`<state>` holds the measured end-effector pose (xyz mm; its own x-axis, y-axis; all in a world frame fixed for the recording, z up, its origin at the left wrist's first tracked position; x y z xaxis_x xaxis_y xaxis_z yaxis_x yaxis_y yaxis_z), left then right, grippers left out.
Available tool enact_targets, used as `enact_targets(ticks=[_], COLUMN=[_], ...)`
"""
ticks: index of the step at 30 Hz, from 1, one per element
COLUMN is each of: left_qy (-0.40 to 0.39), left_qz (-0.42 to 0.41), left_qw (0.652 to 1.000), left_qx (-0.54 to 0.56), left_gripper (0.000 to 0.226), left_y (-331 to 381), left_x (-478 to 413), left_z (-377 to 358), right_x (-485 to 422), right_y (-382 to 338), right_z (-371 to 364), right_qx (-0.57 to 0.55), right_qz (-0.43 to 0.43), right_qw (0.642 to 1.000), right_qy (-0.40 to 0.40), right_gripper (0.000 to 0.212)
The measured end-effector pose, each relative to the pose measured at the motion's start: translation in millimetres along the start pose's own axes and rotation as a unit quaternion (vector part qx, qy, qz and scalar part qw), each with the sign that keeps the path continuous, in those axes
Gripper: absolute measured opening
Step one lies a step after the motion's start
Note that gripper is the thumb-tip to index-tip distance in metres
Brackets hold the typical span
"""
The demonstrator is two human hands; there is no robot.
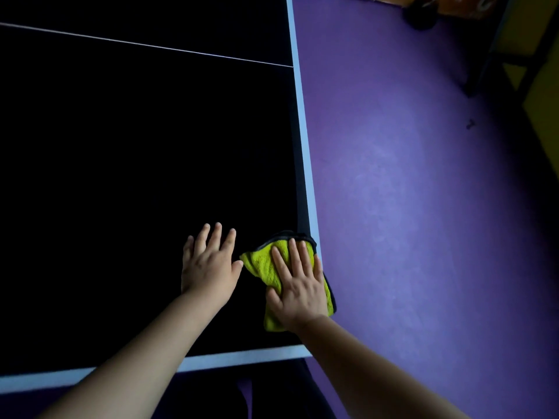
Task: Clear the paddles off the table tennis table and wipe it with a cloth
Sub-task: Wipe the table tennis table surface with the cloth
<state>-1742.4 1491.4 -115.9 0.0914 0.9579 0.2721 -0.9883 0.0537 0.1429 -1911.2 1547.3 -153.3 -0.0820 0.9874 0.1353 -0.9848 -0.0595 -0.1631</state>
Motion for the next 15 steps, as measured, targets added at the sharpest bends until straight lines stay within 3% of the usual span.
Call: enact_targets(ticks=[8,15], left_qy=[0.011,-0.002], left_qz=[0.046,0.095], left_qw=[0.999,0.995], left_qx=[0.006,-0.029], left_gripper=[0.097,0.105], left_y=[23.6,21.6], left_x=[-128.1,-225.5], left_z=[29.2,50.2], right_x=[-162.0,-299.3], right_y=[33.3,47.2], right_z=[23.4,39.0], right_qx=[-0.001,-0.002], right_qz=[0.02,0.053], right_qw=[1.0,0.998], right_qy=[0.015,0.015], right_gripper=[0.079,0.077])
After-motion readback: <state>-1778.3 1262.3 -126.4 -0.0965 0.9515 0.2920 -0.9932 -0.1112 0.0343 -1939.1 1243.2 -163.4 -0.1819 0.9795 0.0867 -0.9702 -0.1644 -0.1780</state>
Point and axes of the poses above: each hand's wrist, its own x-axis away from the middle knuckle, its own z-axis out of the back of the hand, y = z × x, the point moved 6 cm from there along -x, towards the middle knuckle, and after that the axes turned 4 degrees about y, right-handed, at the moved point
